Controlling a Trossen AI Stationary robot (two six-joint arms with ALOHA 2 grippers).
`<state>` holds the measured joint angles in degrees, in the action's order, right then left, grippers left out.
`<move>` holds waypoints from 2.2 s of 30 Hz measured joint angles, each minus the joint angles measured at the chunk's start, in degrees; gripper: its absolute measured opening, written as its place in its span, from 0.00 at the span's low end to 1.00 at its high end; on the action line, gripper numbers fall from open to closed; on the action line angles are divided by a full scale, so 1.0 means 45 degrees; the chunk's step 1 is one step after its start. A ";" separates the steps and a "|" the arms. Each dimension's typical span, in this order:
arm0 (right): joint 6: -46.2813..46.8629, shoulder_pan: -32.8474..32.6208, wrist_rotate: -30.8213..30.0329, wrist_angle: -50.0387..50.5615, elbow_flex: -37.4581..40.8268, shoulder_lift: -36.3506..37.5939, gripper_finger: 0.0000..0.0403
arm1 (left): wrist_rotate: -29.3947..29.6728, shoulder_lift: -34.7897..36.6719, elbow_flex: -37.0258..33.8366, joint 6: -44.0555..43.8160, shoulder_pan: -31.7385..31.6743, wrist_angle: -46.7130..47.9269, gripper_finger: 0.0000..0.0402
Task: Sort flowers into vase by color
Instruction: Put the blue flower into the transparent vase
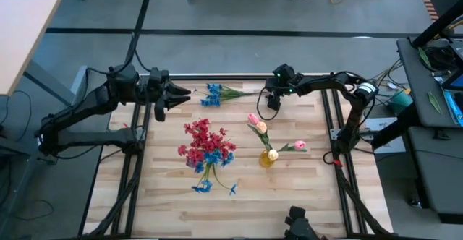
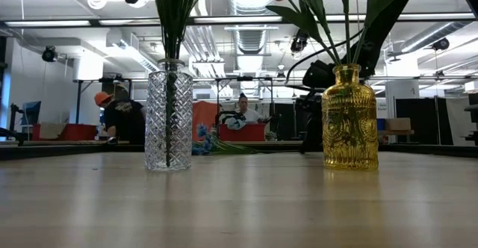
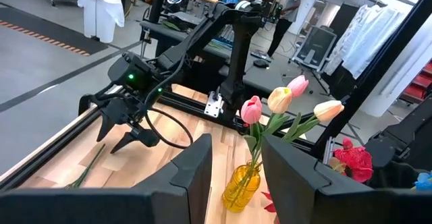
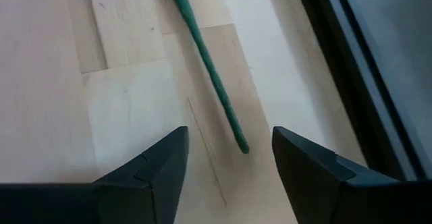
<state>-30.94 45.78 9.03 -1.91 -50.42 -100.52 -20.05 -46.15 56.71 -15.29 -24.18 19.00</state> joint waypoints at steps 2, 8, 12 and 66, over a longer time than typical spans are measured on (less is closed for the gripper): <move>-0.0039 0.0005 0.0100 -0.0027 -0.0023 -0.0127 0.48 | 0.0000 0.0005 0.0000 -0.0001 0.0000 -0.0013 0.28; -0.0114 -0.0005 0.0300 0.0525 -0.0269 -0.0153 0.28 | 0.0000 -0.0010 0.0000 -0.0011 0.0000 -0.0028 0.28; -0.0209 -0.0015 0.0335 0.1039 -0.0431 -0.0131 0.13 | 0.0000 -0.0005 0.0000 -0.0017 0.0000 -0.0028 0.28; 1.4650 -0.6430 -0.2143 1.4647 0.0161 0.6569 0.13 | 0.0000 0.0000 0.0005 -0.0042 0.0000 -0.0023 0.28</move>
<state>34.99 16.84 -0.61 64.01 -49.70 -70.96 -20.05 -46.15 56.73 -15.48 -24.18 18.90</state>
